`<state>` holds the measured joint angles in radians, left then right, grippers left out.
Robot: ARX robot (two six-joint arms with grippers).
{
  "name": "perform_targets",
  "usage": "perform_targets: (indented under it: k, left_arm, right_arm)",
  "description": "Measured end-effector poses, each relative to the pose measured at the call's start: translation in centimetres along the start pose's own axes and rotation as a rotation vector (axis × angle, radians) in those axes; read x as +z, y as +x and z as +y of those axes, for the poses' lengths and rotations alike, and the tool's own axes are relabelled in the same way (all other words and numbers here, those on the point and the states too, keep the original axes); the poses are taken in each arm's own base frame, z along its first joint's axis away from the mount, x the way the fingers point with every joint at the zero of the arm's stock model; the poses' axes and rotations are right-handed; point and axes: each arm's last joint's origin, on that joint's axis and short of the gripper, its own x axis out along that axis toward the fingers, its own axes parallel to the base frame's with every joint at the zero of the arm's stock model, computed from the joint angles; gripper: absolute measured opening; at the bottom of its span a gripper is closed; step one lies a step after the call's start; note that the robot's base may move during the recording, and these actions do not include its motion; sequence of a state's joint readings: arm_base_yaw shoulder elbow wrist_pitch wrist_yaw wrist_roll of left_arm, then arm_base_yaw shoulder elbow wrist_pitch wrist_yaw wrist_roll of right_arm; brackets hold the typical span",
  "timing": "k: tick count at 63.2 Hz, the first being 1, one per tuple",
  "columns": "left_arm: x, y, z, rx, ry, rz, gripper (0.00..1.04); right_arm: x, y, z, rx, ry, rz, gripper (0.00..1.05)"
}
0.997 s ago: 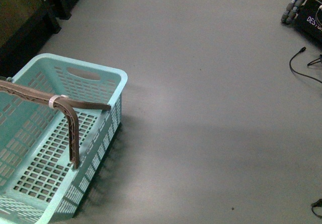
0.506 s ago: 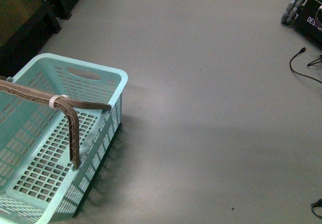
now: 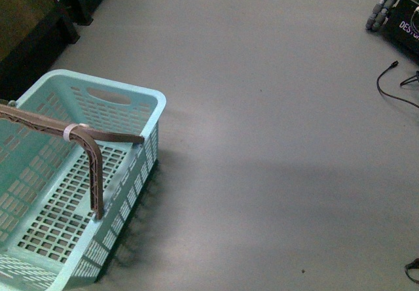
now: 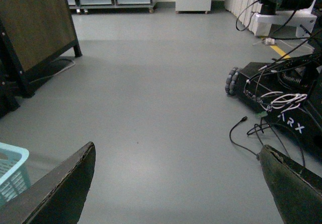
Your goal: Pick lemon and mango into basket
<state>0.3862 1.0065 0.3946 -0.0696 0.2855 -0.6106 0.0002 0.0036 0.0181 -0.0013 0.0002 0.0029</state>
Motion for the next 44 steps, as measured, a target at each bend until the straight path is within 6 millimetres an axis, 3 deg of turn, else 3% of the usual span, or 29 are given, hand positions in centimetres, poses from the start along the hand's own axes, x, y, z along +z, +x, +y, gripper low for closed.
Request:
perform_targets:
  k: [9,25,44]
  left_arm:
    - [0.5,4.0,0.1,0.053,-0.114,0.030,0.98]
    - [-0.7,10.2,-1.2,0.073,-0.173,0.108,0.98]
    - [-1.9,15.9,-2.0,0.114,-0.196,0.159,0.98]
  right_arm:
    - [0.0,0.0,0.0,0.000,0.000,0.000,0.96]
    - [0.0,0.0,0.0,0.000,0.000,0.000,0.96]
    - [0.0,0.0,0.0,0.000,0.000,0.000,0.96]
